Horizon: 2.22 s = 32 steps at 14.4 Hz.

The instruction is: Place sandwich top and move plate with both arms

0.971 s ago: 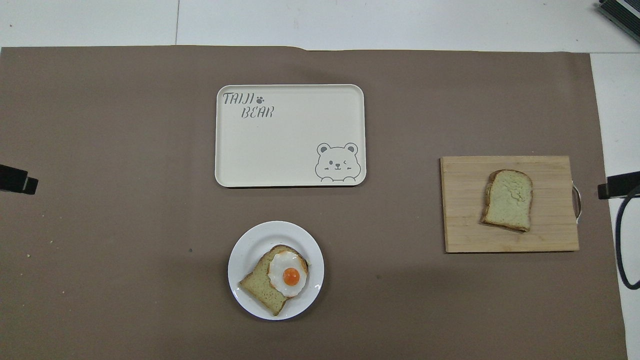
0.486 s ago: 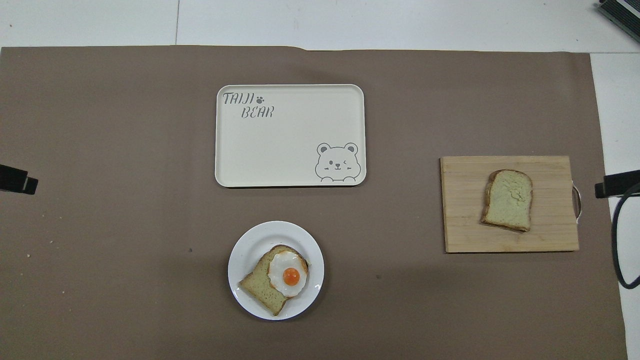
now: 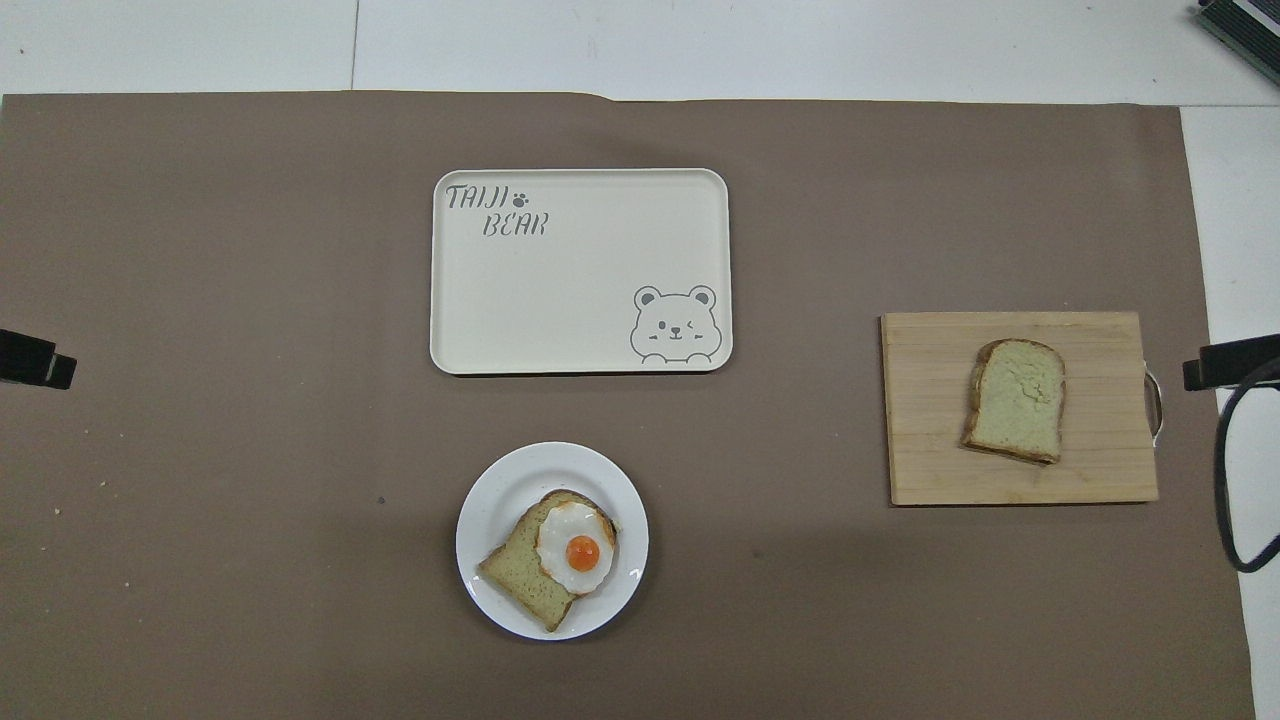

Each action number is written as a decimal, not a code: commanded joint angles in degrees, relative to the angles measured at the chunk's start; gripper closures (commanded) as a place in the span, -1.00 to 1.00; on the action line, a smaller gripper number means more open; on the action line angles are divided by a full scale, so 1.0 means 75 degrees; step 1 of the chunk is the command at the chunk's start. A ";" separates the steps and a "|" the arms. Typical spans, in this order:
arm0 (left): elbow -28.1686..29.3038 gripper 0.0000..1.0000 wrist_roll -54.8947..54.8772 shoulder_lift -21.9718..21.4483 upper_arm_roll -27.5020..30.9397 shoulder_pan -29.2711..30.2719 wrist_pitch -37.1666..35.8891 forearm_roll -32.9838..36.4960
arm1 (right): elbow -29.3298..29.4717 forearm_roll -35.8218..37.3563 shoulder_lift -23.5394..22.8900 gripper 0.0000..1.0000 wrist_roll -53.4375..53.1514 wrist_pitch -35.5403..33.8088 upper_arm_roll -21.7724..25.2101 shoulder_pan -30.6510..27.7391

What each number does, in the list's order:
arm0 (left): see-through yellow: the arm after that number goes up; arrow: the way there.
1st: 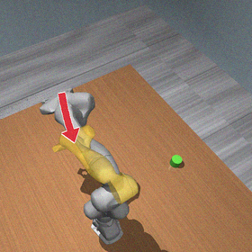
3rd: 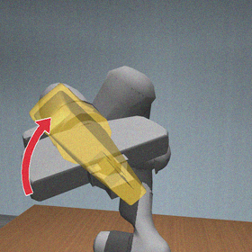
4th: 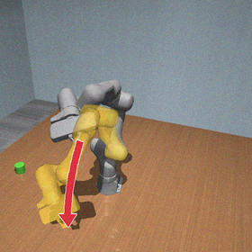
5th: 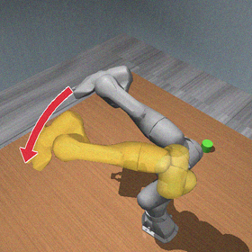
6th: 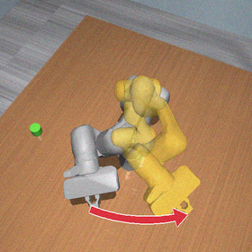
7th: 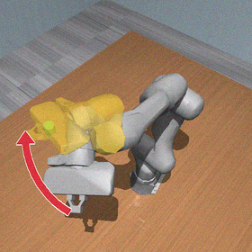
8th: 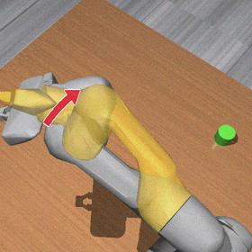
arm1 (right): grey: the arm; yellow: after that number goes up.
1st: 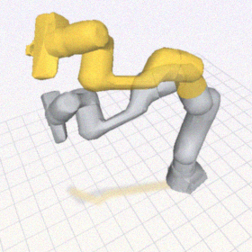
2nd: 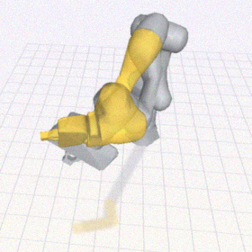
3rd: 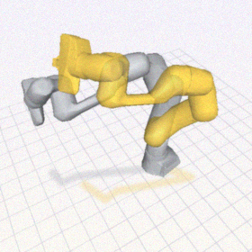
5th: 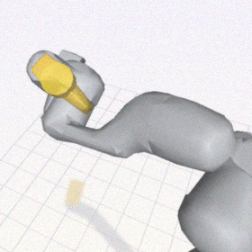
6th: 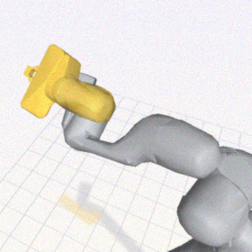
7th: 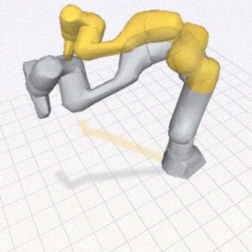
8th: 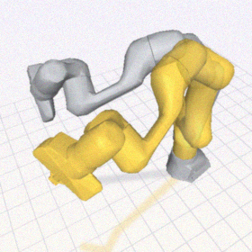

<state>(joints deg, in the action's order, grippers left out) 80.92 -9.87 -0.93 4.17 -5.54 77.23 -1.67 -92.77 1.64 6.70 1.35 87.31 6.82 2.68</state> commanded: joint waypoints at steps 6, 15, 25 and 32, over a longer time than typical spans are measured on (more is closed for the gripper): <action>0.0214 -1.00 -0.0079 -0.0192 -0.0018 0.0024 0.0004 0.0059 | -0.0240 0.0015 0.0162 -1.00 0.0160 0.0277 -0.0031 -0.0017; 0.0214 -1.00 -0.0079 -0.0192 -0.0017 0.0024 0.0004 0.0059 | -0.0240 0.0015 0.0162 -1.00 0.0195 0.0277 -0.0031 -0.0017; 0.0214 -1.00 -0.0079 -0.0192 -0.0006 0.0024 0.0004 0.0059 | -0.0228 0.0015 0.0092 -1.00 0.0183 0.0663 -0.0031 0.0112; 0.0214 -1.00 -0.0079 -0.0192 -0.0017 0.0024 0.0015 0.0059 | -0.0228 0.0015 0.0033 -1.00 0.0195 0.0862 -0.0031 0.0077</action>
<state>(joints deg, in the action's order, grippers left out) 80.92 -9.87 -0.93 4.17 -5.54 77.23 -1.67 -93.27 1.64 6.60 1.38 91.53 6.65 3.64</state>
